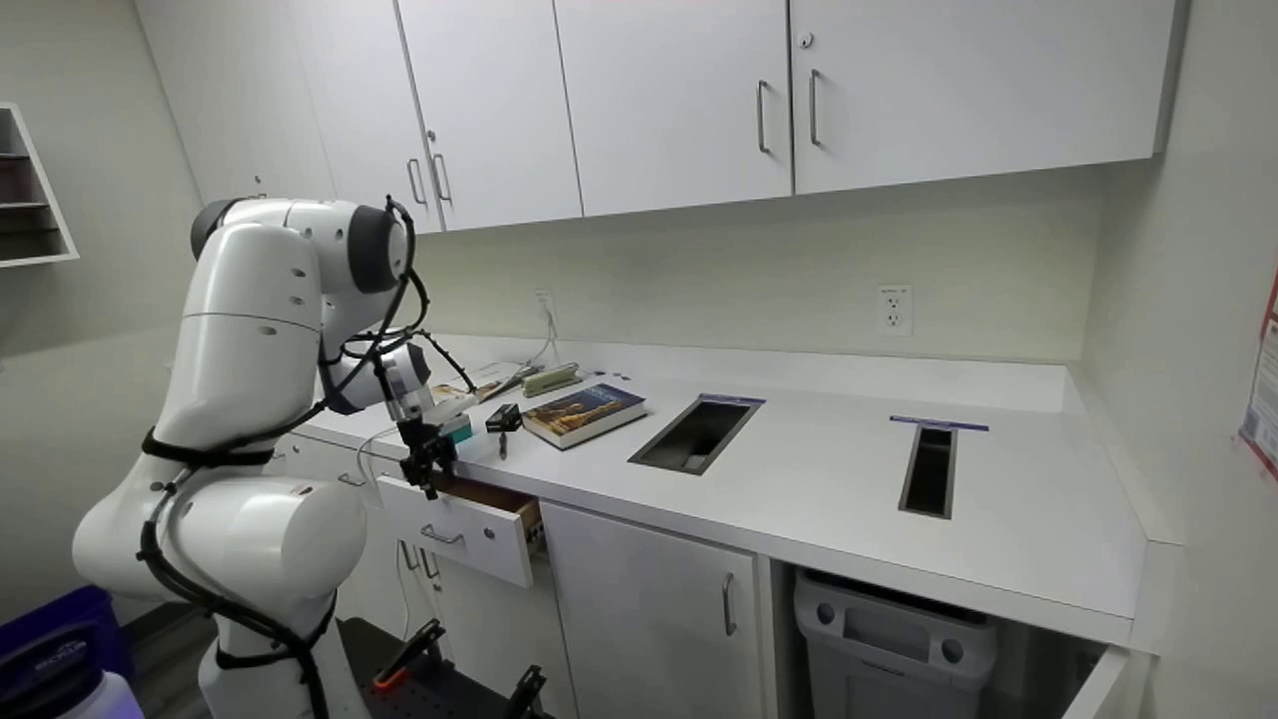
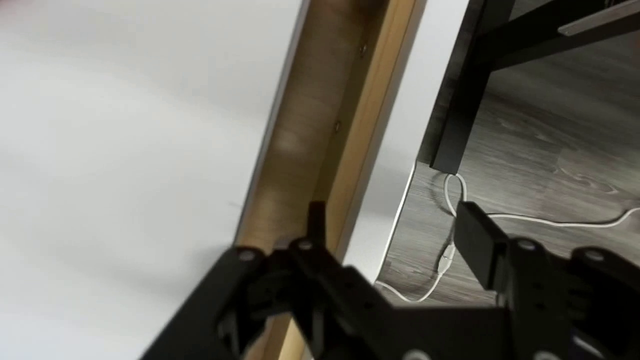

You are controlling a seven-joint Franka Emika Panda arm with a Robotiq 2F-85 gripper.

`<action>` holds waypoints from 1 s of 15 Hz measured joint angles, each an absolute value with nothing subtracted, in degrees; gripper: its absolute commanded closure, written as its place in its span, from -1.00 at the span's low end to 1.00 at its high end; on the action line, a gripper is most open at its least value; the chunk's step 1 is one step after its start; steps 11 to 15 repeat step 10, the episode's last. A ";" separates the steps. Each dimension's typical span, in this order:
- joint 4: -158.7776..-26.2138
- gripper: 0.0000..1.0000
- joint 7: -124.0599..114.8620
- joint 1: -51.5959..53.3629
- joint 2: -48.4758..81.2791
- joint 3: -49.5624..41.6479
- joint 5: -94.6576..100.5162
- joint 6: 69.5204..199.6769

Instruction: Open the bottom right cupboard door then close the drawer

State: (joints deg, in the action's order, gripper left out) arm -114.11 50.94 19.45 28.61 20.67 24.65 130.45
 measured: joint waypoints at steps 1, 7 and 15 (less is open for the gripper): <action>-114.47 -1.00 51.57 19.41 27.25 20.66 24.65 130.45; -119.41 -1.00 52.07 19.40 15.56 21.52 23.29 130.44; -123.07 -1.00 51.79 19.47 9.07 21.96 21.03 129.93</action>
